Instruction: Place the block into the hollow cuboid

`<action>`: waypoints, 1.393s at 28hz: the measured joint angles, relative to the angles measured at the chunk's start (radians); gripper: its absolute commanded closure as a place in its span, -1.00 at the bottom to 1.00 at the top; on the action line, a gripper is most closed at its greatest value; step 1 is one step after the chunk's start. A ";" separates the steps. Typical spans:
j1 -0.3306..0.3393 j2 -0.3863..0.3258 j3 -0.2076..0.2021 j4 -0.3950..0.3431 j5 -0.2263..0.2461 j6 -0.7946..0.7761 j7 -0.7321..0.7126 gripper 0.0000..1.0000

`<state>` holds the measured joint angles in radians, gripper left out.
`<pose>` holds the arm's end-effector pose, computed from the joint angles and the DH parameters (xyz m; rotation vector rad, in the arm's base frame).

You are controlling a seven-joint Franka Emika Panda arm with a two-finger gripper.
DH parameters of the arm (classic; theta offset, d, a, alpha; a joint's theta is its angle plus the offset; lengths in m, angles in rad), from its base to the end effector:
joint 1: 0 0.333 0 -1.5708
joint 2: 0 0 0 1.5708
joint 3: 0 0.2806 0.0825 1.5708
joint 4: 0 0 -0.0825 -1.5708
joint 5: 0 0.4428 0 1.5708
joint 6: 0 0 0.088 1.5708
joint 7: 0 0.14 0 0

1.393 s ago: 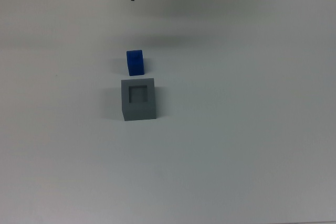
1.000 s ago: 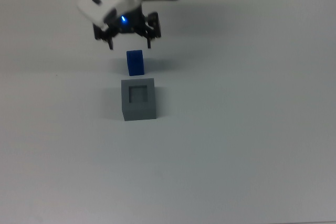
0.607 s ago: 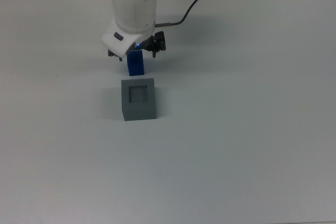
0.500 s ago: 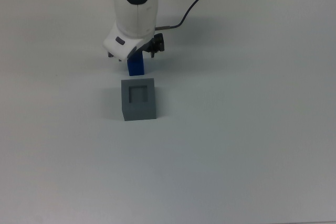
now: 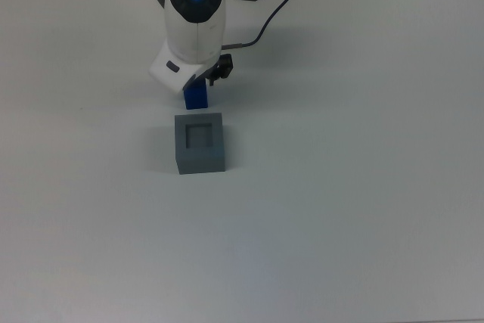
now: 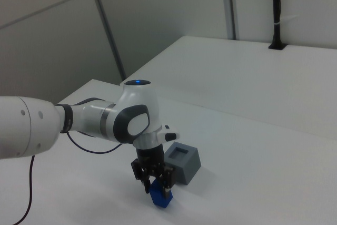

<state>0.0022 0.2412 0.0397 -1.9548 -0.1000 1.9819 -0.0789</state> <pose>0.6108 0.0165 0.2384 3.0394 0.2597 -0.3292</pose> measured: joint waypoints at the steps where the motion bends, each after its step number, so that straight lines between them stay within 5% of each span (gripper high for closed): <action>1: 0.000 0.000 0.000 0.001 0.002 0.000 0.000 0.24; 9: 0.000 -0.022 0.000 0.048 0.010 -0.060 0.000 0.26; 20: -0.001 -0.036 -0.008 0.296 0.082 -0.240 0.000 0.26; 30: 0.010 0.129 -0.018 0.469 0.083 -0.240 0.000 0.25; 39: 0.020 0.198 -0.023 0.525 0.083 -0.198 0.000 0.25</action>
<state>0.0226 0.4390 0.0163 -1.4294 -0.0173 1.7844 -0.0788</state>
